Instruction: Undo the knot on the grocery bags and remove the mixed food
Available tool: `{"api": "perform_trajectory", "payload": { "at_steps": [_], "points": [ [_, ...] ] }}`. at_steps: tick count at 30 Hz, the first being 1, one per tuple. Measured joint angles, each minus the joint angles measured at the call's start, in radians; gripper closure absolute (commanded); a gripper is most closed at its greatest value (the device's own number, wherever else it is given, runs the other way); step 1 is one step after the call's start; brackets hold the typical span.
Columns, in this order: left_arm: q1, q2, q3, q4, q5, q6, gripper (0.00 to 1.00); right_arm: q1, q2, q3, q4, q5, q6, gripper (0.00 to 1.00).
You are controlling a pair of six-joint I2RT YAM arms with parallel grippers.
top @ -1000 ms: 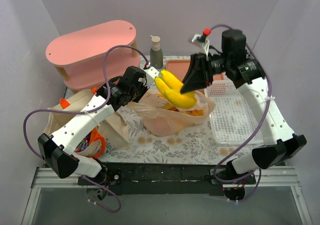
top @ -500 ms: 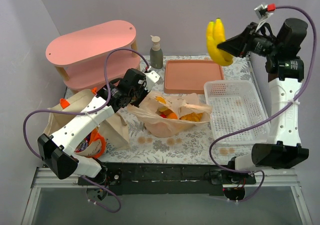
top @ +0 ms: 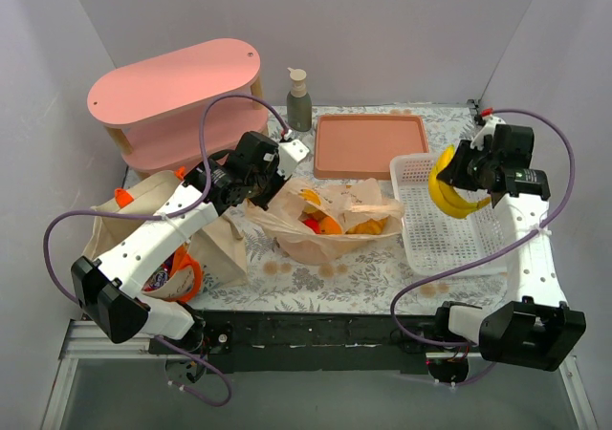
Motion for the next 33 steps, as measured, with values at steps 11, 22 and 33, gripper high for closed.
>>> {"api": "perform_trajectory", "payload": {
  "at_steps": [11,22,33],
  "points": [
    [0.001,0.000,0.000,-0.018,0.025,0.010,1.00,-0.011,0.051,-0.142,-0.015,0.061,0.042,0.99],
    [0.001,0.006,0.002,-0.031,0.060,0.012,1.00,-0.016,0.136,-0.289,0.137,-0.045,0.101,0.99],
    [0.001,0.044,0.039,-0.039,0.077,0.012,1.00,-0.016,0.188,-0.289,0.266,-0.080,0.113,0.99]
  ]
}}
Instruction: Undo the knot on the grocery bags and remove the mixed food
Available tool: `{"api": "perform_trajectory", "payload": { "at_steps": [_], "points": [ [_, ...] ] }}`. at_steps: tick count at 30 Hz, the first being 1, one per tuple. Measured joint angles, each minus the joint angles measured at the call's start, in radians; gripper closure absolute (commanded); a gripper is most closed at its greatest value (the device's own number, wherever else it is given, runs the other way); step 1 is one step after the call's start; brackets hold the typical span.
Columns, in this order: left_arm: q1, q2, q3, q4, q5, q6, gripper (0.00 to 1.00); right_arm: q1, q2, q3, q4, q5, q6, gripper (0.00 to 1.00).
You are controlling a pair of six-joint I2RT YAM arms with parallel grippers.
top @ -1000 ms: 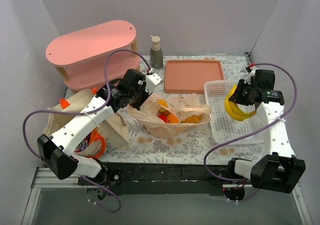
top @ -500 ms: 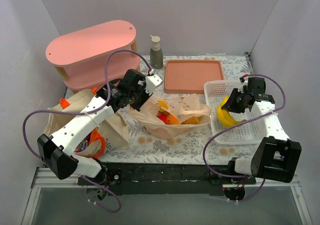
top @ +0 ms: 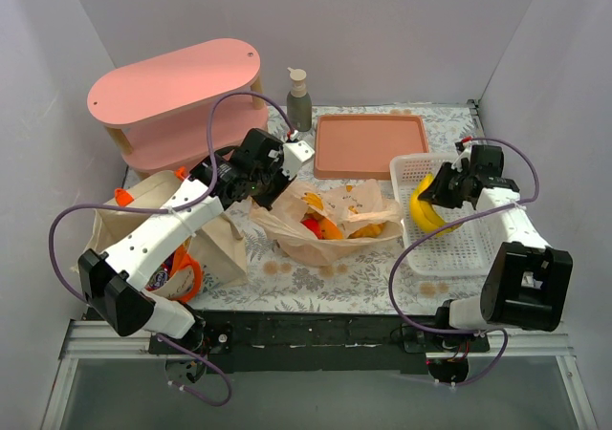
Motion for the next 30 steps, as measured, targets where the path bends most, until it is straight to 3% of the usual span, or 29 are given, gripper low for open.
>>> {"api": "perform_trajectory", "payload": {
  "at_steps": [6,8,10,13,22,27,30],
  "points": [
    [0.000,0.010,0.003,-0.002,0.003,0.001,1.00,0.000,0.039,0.000,0.017,-0.010,0.000,0.95],
    [0.000,0.010,0.003,-0.003,0.003,0.001,1.00,0.000,0.042,-0.001,0.028,-0.013,0.000,0.79],
    [0.000,0.010,0.003,-0.003,0.003,0.001,1.00,0.000,0.042,-0.001,0.037,-0.014,0.000,0.48],
    [0.000,0.010,0.003,-0.004,0.003,0.001,1.00,0.000,0.043,-0.001,0.050,-0.033,0.006,0.37],
    [0.000,0.010,0.003,-0.009,0.003,0.001,1.00,0.000,-0.040,0.006,0.020,-0.113,-0.018,0.30],
    [0.000,0.010,0.003,-0.017,0.012,0.001,1.00,0.019,-0.175,0.084,0.049,-0.358,-0.071,0.24],
    [0.001,0.010,0.000,-0.019,0.025,0.000,1.00,0.107,-0.238,0.163,0.066,-0.500,-0.142,0.23]
  ]
}}
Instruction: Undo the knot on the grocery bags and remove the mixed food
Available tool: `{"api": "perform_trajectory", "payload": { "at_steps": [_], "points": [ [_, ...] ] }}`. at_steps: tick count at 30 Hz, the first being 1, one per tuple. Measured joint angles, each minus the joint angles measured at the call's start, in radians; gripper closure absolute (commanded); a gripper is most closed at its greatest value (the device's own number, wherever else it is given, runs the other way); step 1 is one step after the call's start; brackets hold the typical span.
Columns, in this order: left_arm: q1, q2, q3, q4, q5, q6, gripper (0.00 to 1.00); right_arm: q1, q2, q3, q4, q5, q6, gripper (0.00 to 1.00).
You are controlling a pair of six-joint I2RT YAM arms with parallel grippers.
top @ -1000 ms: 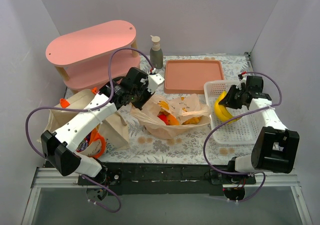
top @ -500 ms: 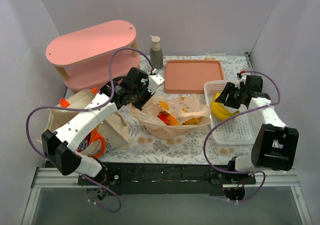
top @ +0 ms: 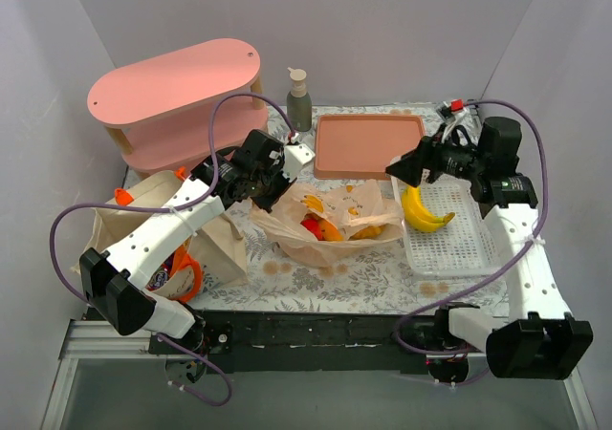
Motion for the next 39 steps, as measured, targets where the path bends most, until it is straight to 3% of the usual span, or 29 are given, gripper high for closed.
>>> {"api": "perform_trajectory", "payload": {
  "at_steps": [6,11,16,21,22,24,25,27,28,34,39],
  "points": [
    [0.000,-0.002,-0.005,-0.002,0.008,0.000,1.00,0.243,-0.024,0.167,-0.089,-0.148,-0.176,0.21],
    [0.000,-0.002,-0.005,-0.003,0.008,0.000,1.00,0.415,0.017,0.258,-0.289,-0.163,-0.366,0.20],
    [0.000,-0.010,-0.007,-0.008,0.007,0.001,1.00,0.510,0.108,0.403,-0.540,-0.121,-0.590,0.20],
    [0.004,-0.020,-0.018,-0.015,-0.009,0.005,1.00,0.566,0.140,0.434,-0.681,-0.054,-0.736,0.20],
    [0.006,-0.023,-0.019,-0.018,-0.013,0.008,1.00,0.578,0.148,0.436,-0.713,-0.041,-0.761,0.23],
    [0.011,-0.031,-0.024,-0.025,-0.021,0.010,1.00,0.598,0.175,0.447,-0.768,-0.023,-0.806,0.37],
    [0.014,-0.040,-0.031,-0.024,-0.026,0.013,1.00,0.605,0.186,0.449,-0.777,-0.014,-0.816,0.56],
    [0.019,-0.061,-0.048,-0.031,-0.034,0.018,1.00,0.620,0.208,0.446,-0.782,0.013,-0.827,0.78],
    [0.021,-0.074,-0.058,-0.034,-0.039,0.021,1.00,0.622,0.213,0.445,-0.776,0.024,-0.826,0.98],
    [0.050,-0.164,-0.090,-0.073,-0.085,0.048,1.00,0.634,0.259,0.501,-0.669,0.086,-0.688,0.99],
    [0.074,-0.267,-0.092,-0.097,-0.130,0.081,1.00,0.635,0.301,0.621,-0.469,0.116,-0.506,0.99]
  ]
}}
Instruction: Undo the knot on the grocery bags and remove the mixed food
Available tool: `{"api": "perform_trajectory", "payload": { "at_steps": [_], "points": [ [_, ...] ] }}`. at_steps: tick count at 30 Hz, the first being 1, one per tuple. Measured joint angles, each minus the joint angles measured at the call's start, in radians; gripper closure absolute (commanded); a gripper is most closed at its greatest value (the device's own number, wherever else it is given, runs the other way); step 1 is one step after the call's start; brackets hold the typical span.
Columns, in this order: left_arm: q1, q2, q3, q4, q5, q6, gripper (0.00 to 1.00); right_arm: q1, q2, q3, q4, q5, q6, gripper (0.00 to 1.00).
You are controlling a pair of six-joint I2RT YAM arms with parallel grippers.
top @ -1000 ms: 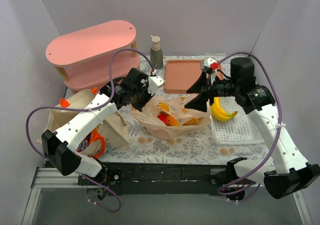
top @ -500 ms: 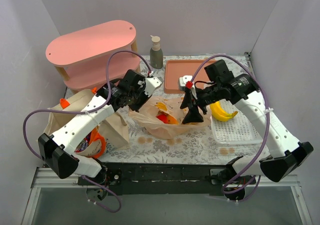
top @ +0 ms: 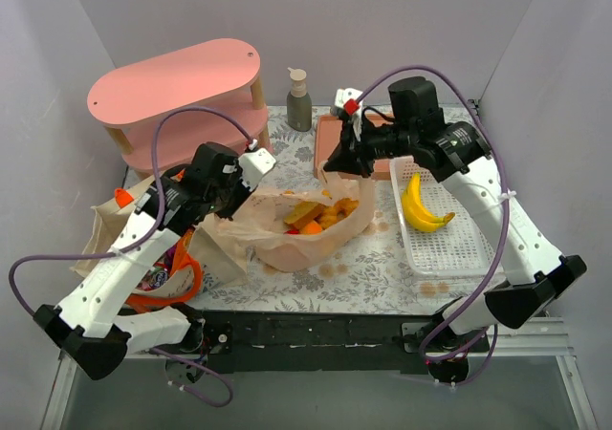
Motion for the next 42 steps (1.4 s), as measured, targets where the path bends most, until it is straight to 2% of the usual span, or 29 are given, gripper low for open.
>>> {"api": "perform_trajectory", "payload": {
  "at_steps": [5,8,9,10,12,13,16,19,20,22,25,27,29,30,32,33,36,37,39,42],
  "points": [
    [0.008,-0.042,0.060,-0.037,0.002,0.023,1.00,0.000,0.007,0.097,0.131,0.106,0.118,0.99],
    [0.009,-0.047,0.092,-0.050,0.042,0.037,1.00,0.005,0.005,0.099,0.169,0.250,0.160,0.99],
    [0.010,-0.048,0.094,-0.055,0.065,0.040,1.00,0.005,0.008,0.099,0.175,0.311,0.174,0.90],
    [0.010,-0.048,0.093,-0.063,0.087,0.041,1.00,0.005,0.010,0.097,0.180,0.368,0.183,0.69],
    [0.010,-0.044,0.090,-0.081,0.138,0.041,1.00,0.005,0.014,0.084,0.188,0.450,0.195,0.54],
    [0.010,-0.043,0.088,-0.087,0.161,0.040,1.00,0.003,0.018,0.083,0.188,0.468,0.204,0.37],
    [0.010,-0.035,0.085,-0.094,0.213,0.039,1.00,0.002,0.030,0.083,0.188,0.501,0.198,0.30],
    [0.010,-0.020,0.085,-0.093,0.252,0.031,1.00,0.002,0.034,0.105,0.171,0.506,0.176,0.29],
    [0.010,-0.014,0.085,-0.093,0.263,0.029,1.00,0.002,0.035,0.118,0.168,0.505,0.170,0.23],
    [0.010,-0.007,0.081,-0.089,0.279,0.022,1.00,0.001,0.033,0.159,0.165,0.463,0.146,0.21],
    [0.010,-0.007,0.054,-0.083,0.296,0.012,1.00,0.009,-0.006,0.176,0.172,0.379,0.099,0.27],
    [0.010,-0.007,0.040,-0.080,0.299,0.005,1.00,0.039,-0.044,0.181,0.167,0.349,0.052,0.27],
    [0.010,-0.006,0.034,-0.079,0.303,-0.011,1.00,0.086,-0.073,0.192,0.158,0.342,0.005,0.36],
    [0.010,-0.006,0.034,-0.076,0.303,-0.018,1.00,0.106,-0.083,0.194,0.156,0.336,-0.016,0.45],
    [0.010,-0.006,0.034,-0.065,0.303,-0.042,1.00,0.133,-0.096,0.203,0.143,0.307,-0.047,0.57],
    [0.010,-0.006,0.034,-0.061,0.303,-0.053,1.00,0.139,-0.096,0.209,0.135,0.287,-0.056,0.70],
    [0.010,-0.008,0.031,-0.053,0.311,-0.077,1.00,0.179,-0.089,0.207,0.121,0.244,-0.078,0.89],
    [0.012,-0.010,0.024,-0.050,0.317,-0.082,1.00,0.207,-0.088,0.193,0.120,0.228,-0.085,0.91],
    [0.020,-0.012,0.008,-0.052,0.338,-0.084,1.00,0.270,-0.108,0.109,0.144,0.180,-0.096,0.97],
    [0.053,-0.012,-0.006,-0.068,0.373,-0.084,1.00,0.379,-0.192,-0.127,0.202,0.164,-0.090,0.99]
  ]
}}
